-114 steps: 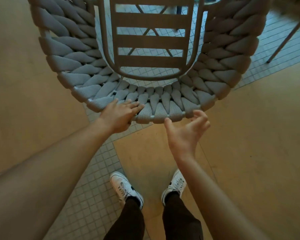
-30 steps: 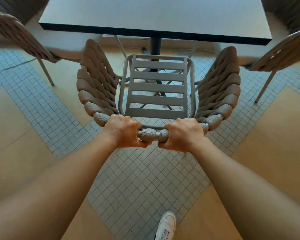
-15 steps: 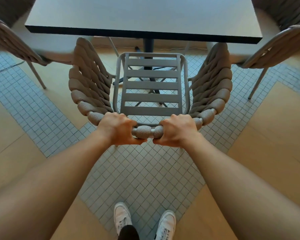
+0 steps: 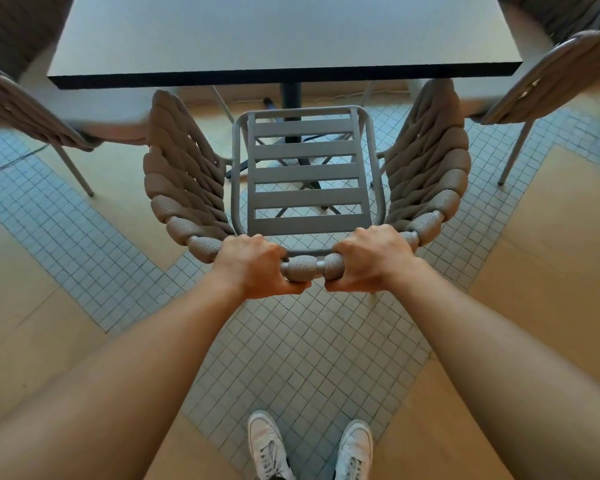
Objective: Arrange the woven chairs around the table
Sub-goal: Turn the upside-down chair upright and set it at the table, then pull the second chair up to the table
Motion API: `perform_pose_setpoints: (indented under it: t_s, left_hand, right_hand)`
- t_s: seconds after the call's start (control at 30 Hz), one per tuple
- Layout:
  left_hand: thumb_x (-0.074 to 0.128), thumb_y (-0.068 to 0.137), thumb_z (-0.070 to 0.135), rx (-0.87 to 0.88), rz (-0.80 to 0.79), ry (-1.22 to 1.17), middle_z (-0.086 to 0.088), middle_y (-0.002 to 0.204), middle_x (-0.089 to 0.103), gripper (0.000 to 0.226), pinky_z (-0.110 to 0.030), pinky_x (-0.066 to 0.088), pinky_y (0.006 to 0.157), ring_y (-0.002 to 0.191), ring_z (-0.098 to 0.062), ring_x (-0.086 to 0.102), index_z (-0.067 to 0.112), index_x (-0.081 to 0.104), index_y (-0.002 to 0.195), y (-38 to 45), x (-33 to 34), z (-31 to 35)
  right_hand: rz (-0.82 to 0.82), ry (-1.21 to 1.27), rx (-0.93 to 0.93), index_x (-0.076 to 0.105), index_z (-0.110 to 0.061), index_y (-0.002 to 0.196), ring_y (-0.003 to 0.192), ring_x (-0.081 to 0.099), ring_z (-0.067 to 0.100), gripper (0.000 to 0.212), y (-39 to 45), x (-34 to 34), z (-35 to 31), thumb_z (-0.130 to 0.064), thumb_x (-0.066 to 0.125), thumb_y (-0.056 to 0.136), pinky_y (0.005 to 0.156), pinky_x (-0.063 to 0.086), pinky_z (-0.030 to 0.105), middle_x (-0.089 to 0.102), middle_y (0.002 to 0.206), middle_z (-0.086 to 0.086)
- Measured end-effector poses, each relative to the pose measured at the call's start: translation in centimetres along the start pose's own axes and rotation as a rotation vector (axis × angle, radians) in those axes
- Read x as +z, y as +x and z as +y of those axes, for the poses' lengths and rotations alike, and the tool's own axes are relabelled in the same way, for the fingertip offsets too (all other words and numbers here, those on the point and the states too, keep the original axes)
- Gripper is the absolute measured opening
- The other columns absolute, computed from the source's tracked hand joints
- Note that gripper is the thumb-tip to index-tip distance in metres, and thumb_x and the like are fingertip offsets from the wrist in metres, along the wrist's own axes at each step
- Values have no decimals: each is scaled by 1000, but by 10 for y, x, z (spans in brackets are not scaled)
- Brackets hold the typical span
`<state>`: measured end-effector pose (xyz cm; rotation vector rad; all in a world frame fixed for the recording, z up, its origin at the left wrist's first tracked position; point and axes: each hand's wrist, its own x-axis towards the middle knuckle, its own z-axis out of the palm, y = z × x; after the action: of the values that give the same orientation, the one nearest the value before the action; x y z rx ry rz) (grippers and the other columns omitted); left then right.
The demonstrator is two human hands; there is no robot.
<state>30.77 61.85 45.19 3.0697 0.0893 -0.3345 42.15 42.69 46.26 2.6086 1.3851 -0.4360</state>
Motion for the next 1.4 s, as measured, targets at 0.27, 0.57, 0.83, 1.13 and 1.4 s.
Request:
perform_pose_setpoints:
  t_s: [0.27, 0.57, 0.83, 1.13, 1.4]
  left_hand:
    - [22, 64, 96, 28, 5, 61, 15, 61, 55, 81, -26, 41, 55, 55, -11, 54, 37, 71, 92, -3, 1, -1]
    - [45, 81, 80, -136, -87, 25, 2, 129, 63, 72, -44, 39, 106, 121, -21, 57, 27, 53, 129, -27, -8, 21]
    - [43, 89, 73, -229, -192, -89, -9, 167, 12, 93, -50, 19, 122, 154, -26, 10, 18, 15, 160, -88, -49, 69]
    - [44, 90, 71, -128, -132, -96, -4, 157, 39, 81, -48, 30, 118, 148, -24, 30, 22, 33, 154, -102, -99, 133]
    - [48, 88, 71, 50, -33, -105, -2, 137, 56, 70, -46, 45, 103, 123, -25, 55, 28, 43, 143, -52, -135, 171]
  right_hand:
    - [13, 21, 44, 59, -37, 77, 59, 53, 19, 52, -4, 8, -3, -84, 46, 59, 57, 34, 30, 44, 60, -13]
    - [107, 115, 207, 53, -22, 126, 123, 51, 29, 68, -30, 17, -23, -68, 58, 76, 112, 29, 46, 61, 130, 3]
    - [-102, 228, 123, -6, -20, 160, 153, -12, 31, 100, -106, -3, -34, -71, 42, 89, 122, 1, 56, -9, 169, 4]
    - [-174, 308, 197, 12, -24, 161, 154, 4, 29, 89, -197, -23, 2, -74, 34, 91, 122, 5, 56, 11, 168, 8]
    - [-172, 344, 414, 15, -26, 160, 153, 9, 31, 90, -224, -45, 76, -78, 36, 89, 122, 8, 56, 15, 167, 9]
